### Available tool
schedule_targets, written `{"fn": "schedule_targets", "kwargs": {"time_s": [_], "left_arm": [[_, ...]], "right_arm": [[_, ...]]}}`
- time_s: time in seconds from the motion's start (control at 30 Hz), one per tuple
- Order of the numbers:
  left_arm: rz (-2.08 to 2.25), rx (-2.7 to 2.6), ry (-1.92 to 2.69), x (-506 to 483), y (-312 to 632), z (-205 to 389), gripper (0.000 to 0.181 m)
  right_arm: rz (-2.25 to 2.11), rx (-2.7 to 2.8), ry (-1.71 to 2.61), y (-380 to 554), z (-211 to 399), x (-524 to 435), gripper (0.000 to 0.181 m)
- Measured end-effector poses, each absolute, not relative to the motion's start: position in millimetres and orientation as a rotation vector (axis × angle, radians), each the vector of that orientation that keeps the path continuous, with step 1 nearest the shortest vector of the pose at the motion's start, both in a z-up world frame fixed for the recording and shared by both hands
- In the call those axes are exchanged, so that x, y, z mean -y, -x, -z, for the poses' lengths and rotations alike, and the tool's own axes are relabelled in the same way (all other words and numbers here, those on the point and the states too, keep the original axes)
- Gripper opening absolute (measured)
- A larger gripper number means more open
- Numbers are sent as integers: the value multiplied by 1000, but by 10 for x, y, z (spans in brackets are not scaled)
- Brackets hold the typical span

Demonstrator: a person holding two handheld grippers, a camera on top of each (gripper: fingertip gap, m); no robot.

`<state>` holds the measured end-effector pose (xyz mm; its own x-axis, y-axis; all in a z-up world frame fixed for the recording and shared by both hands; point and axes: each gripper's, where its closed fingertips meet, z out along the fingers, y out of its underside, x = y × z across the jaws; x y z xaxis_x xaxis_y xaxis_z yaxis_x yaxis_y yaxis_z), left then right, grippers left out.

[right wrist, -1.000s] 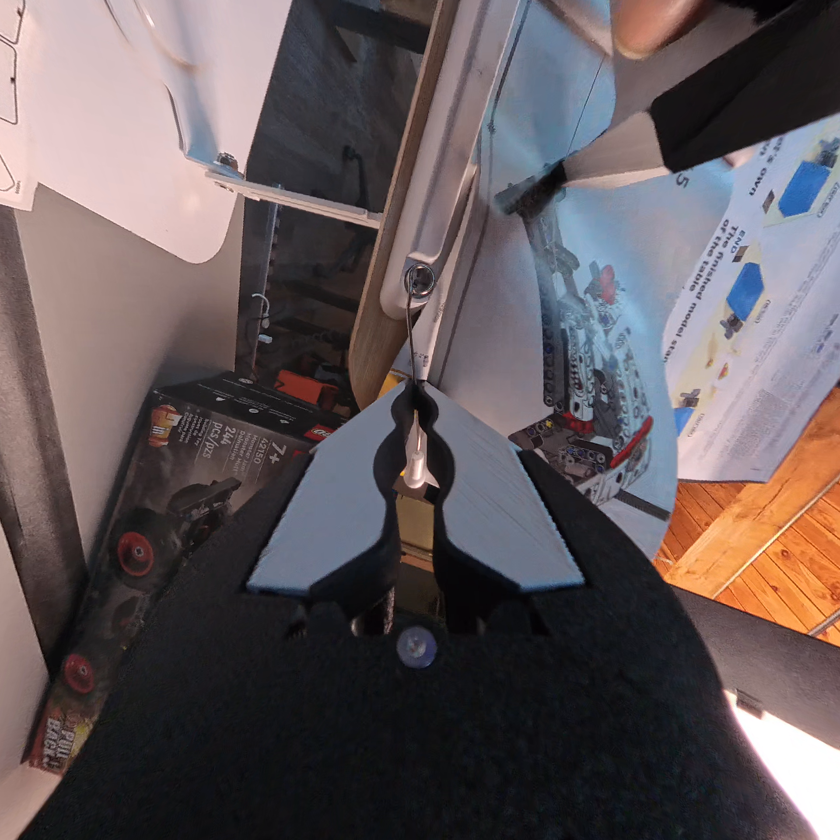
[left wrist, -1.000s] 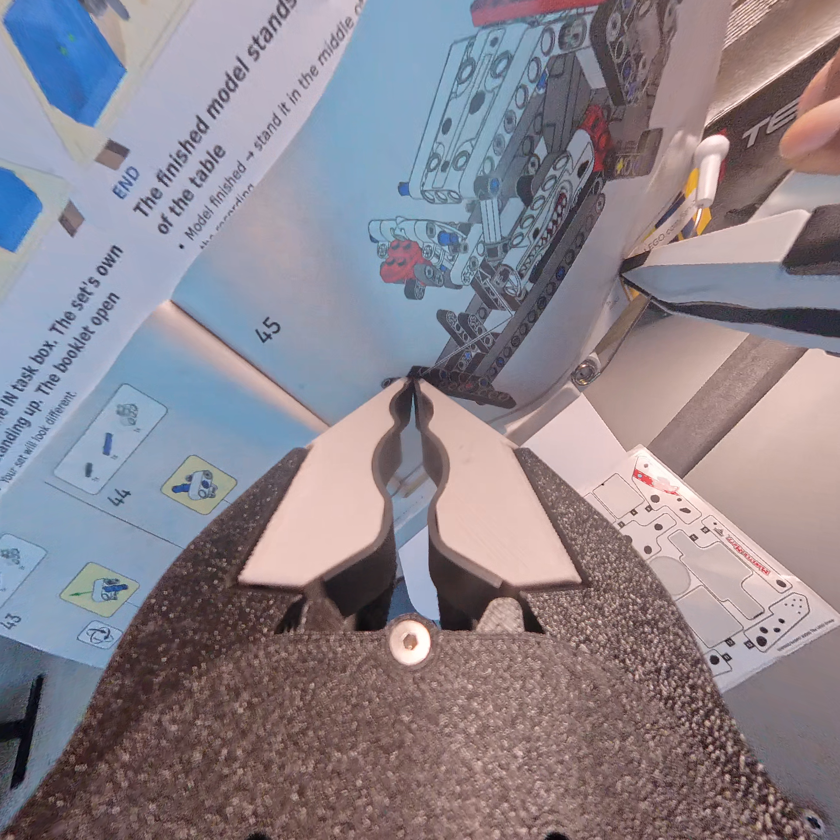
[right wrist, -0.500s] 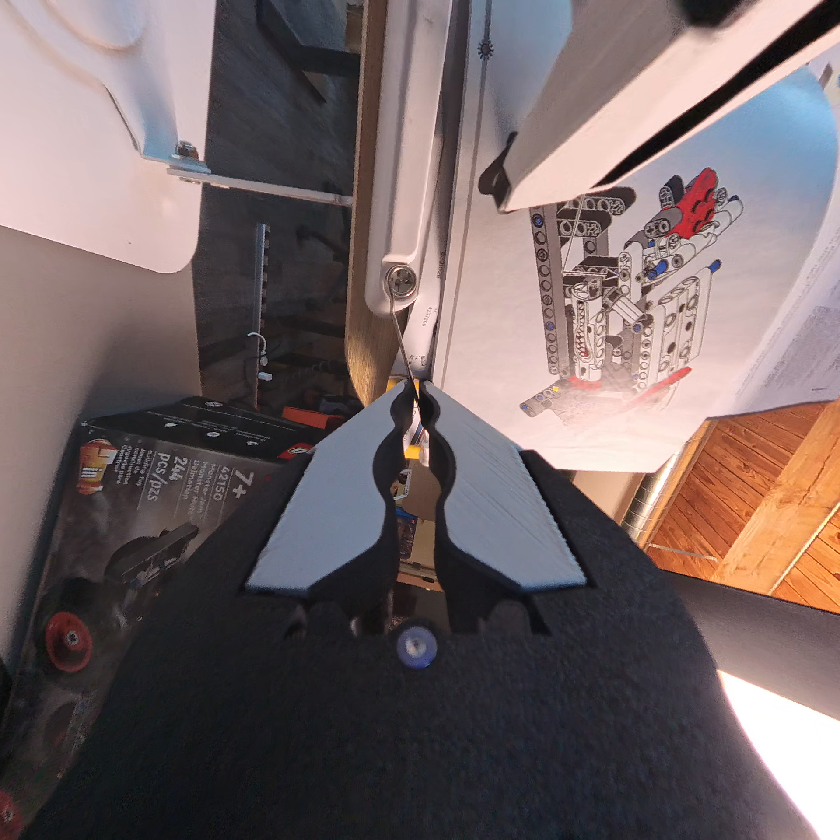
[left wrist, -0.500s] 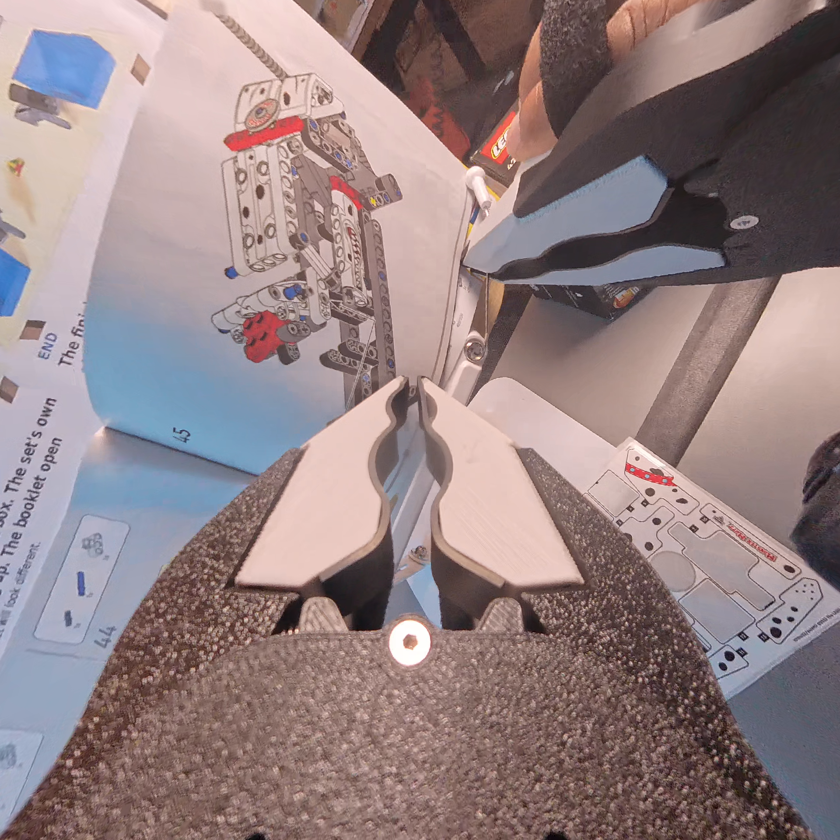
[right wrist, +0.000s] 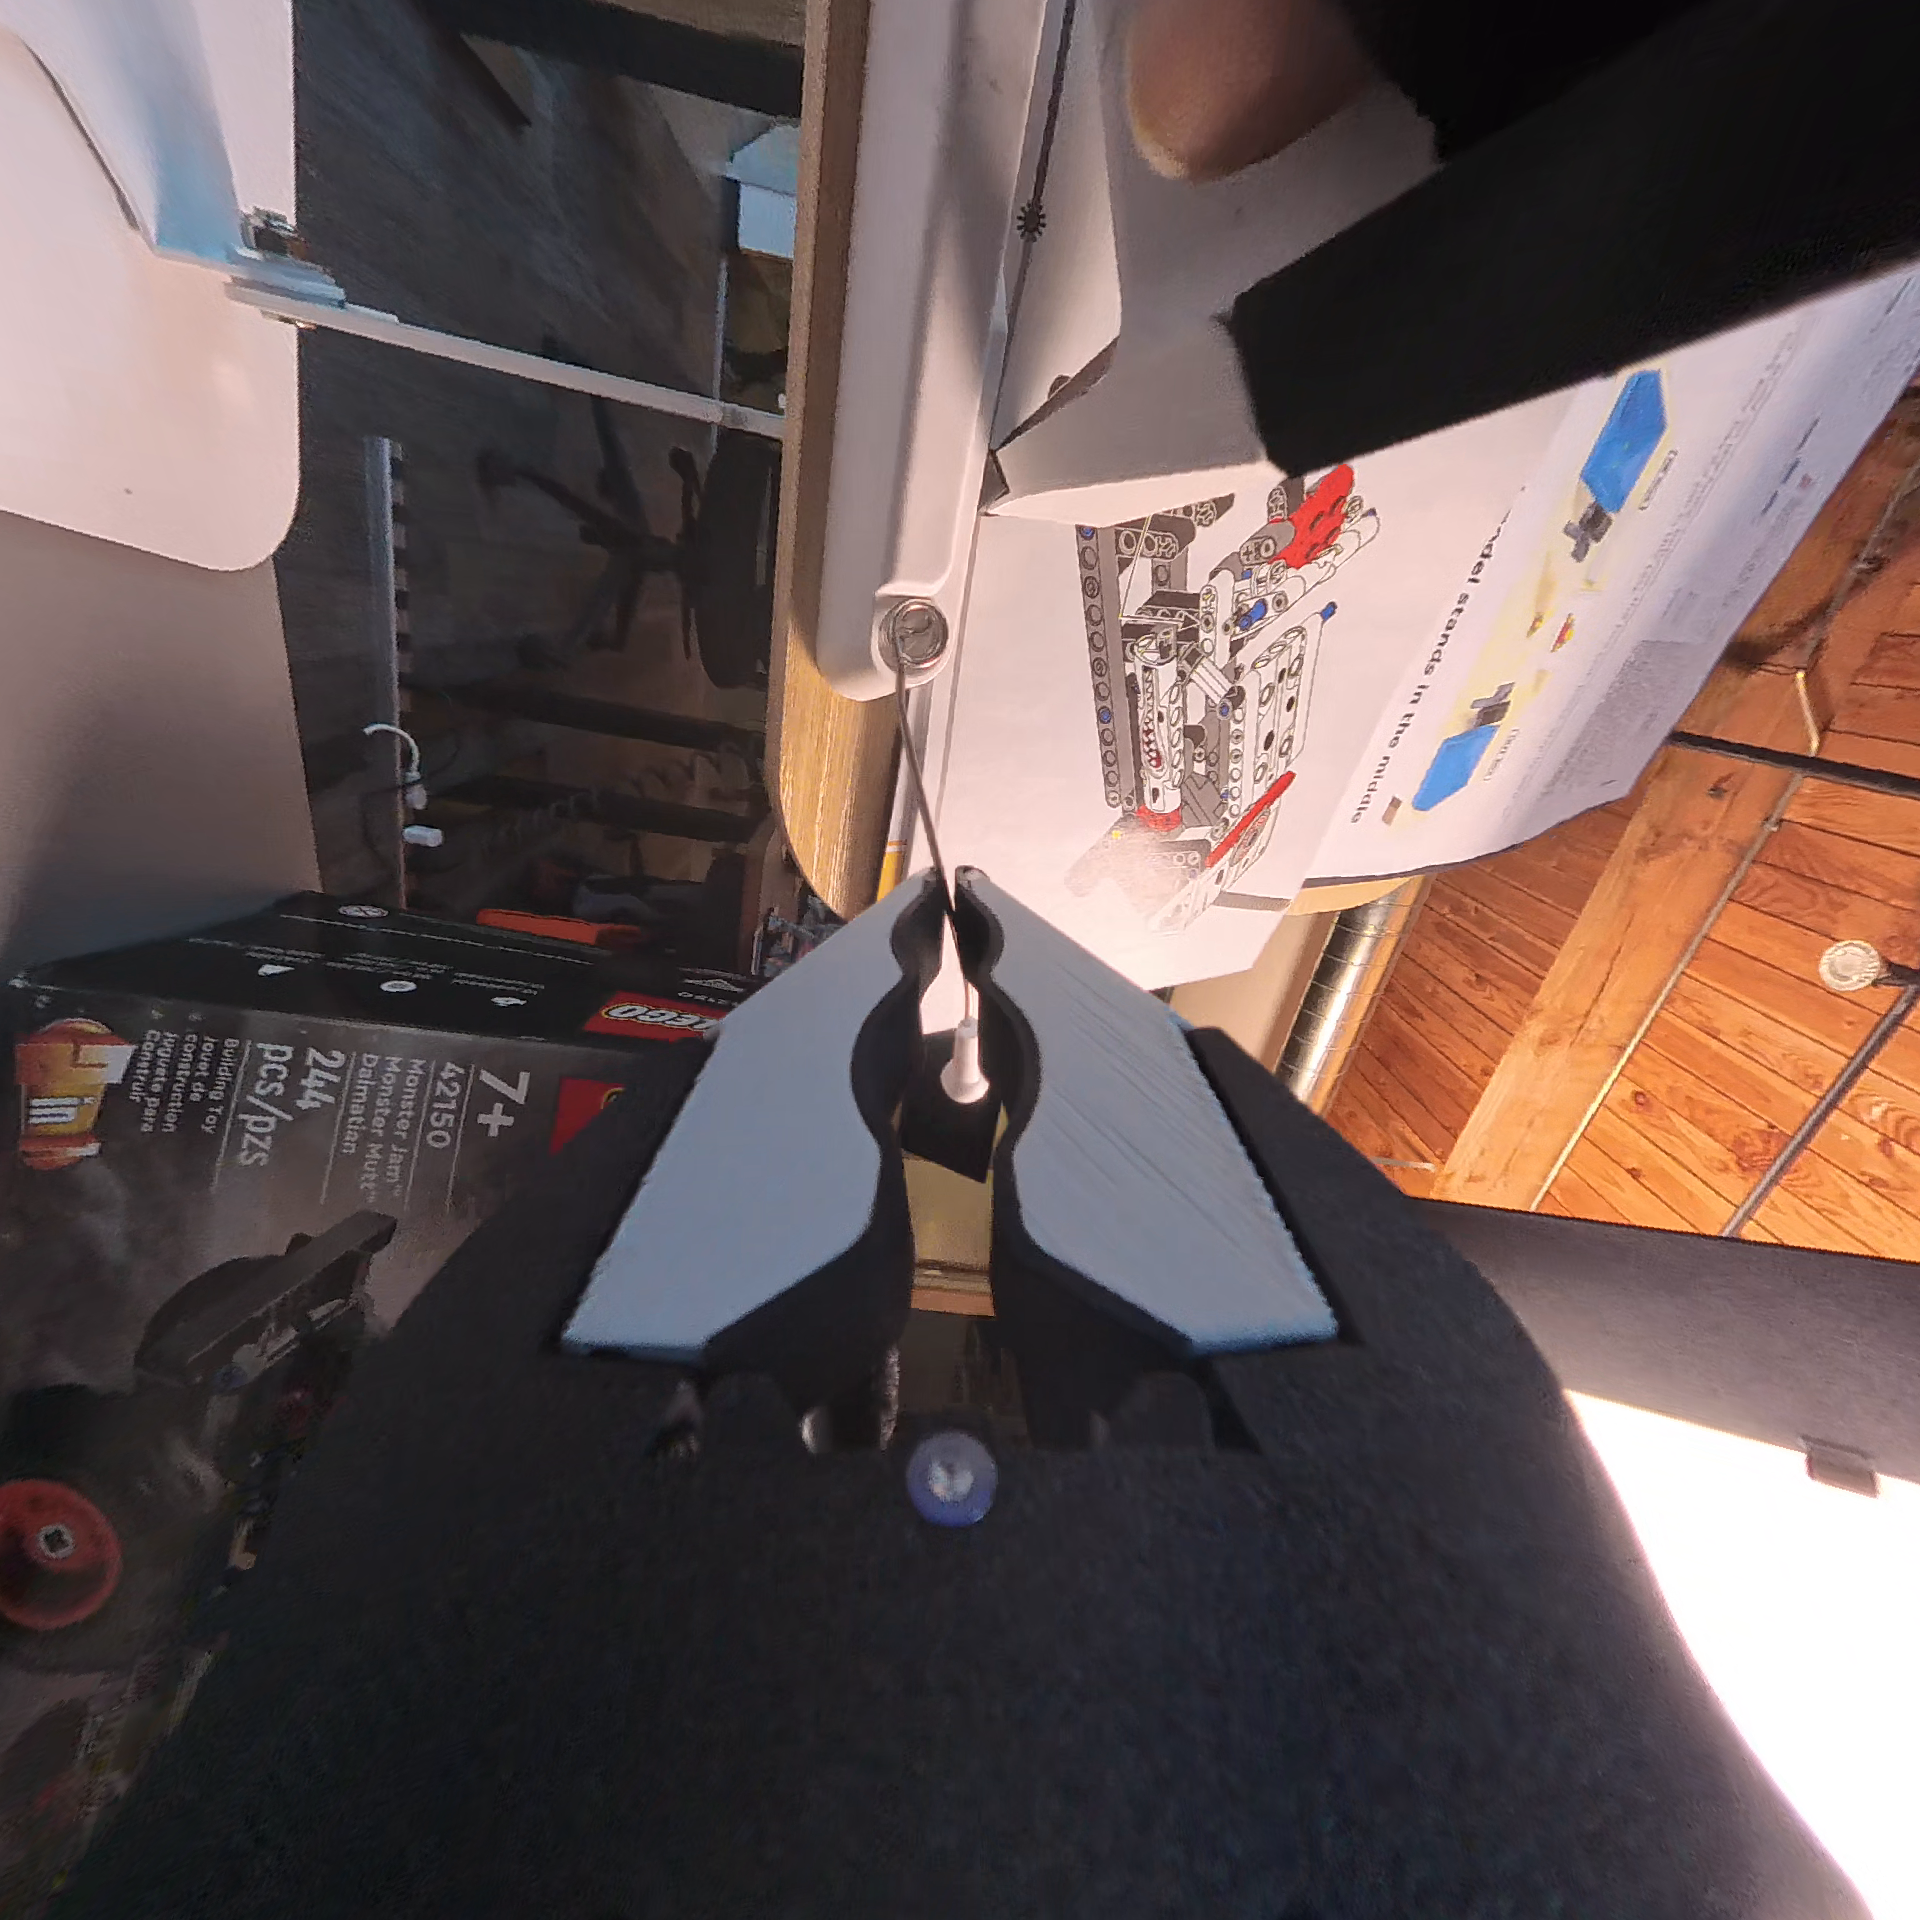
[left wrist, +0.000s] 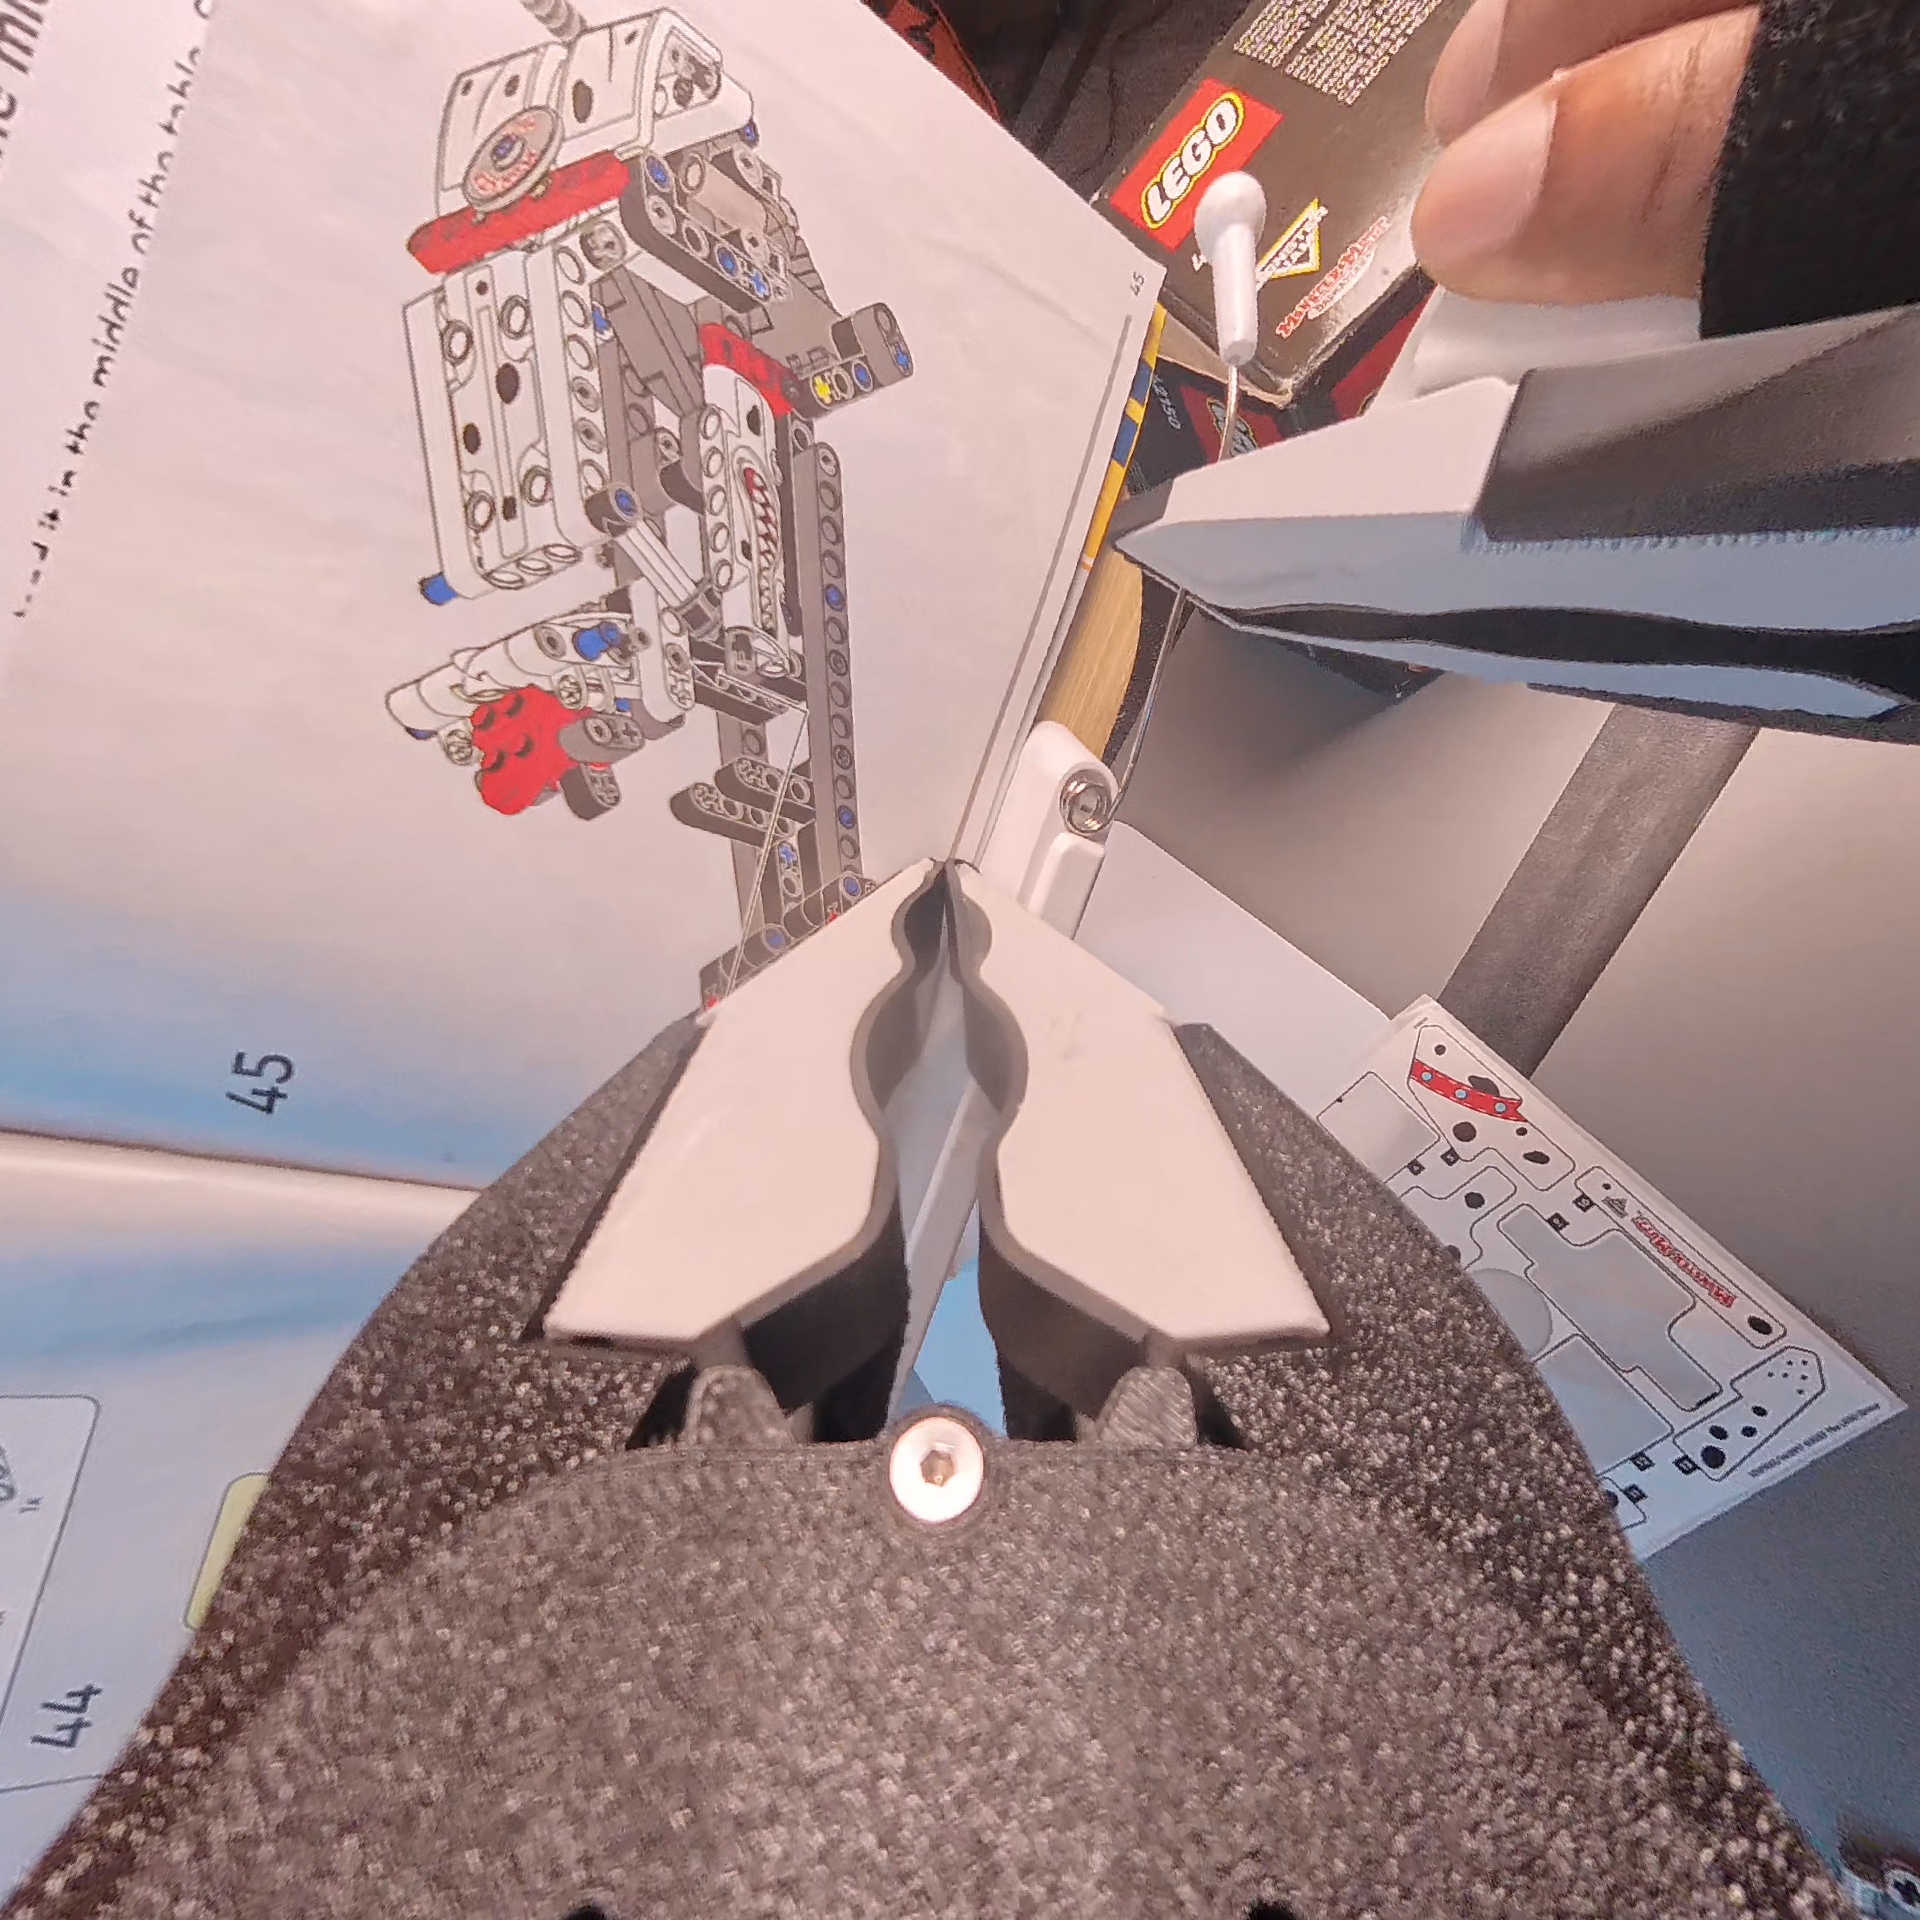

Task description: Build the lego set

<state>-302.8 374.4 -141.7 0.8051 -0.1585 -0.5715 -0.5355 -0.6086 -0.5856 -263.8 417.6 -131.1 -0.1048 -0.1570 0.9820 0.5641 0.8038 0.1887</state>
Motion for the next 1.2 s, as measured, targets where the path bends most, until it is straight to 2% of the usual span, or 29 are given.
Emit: {"fn": "schedule_targets", "kwargs": {"time_s": [0.2, 0.3, 0.33, 0.43, 0.5, 0.57, 0.67, 0.77, 0.87, 0.97, 1.03, 1.2], "left_arm": [[-606, -529, 2208, -3737, 3015, 1414, 0], [-545, -494, 2203, -3715, 3008, 1400, 0], [-489, -486, 2196, -3691, 2982, 1386, 0], [-353, -399, 2070, -3494, 2952, 1140, 1], [-288, -302, 1971, -3217, 3016, 953, 4], [-217, -207, 1896, -2873, 3099, 887, 7], [-151, -77, 1896, -2397, 3288, 1152, 10], [-65, 119, 1919, -2098, 3509, 1615, 22], [44, 322, 1908, -2072, 3669, 1989, 40], [114, 458, 1878, -2268, 3817, 2179, 48], [93, 484, 1871, -2432, 3922, 2233, 48], [11, 420, 1845, -2802, 4057, 2150, 45]], "right_arm": [[717, 1614, 165, 2788, 1145, -4145, 5], [703, 1644, 232, 2867, 1183, -4209, 7], [687, 1638, 271, 2863, 1187, -4210, 11], [534, 1618, 502, 2716, 1165, -4160, 55], [372, 1581, 642, 2552, 1159, -4074, 55], [242, 1599, 731, 2438, 1295, -3975, 45], [116, 1627, 852, 2412, 1561, -3913, 42], [71, 1567, 917, 2531, 1576, -3967, 50], [142, 1501, 891, 2689, 1465, -4080, 59], [127, 1471, 913, 2774, 1411, -4125, 62], [54, 1451, 957, 2782, 1373, -4125, 63], [-116, 1434, 1048, 2761, 1293, -4163, 79]]}}
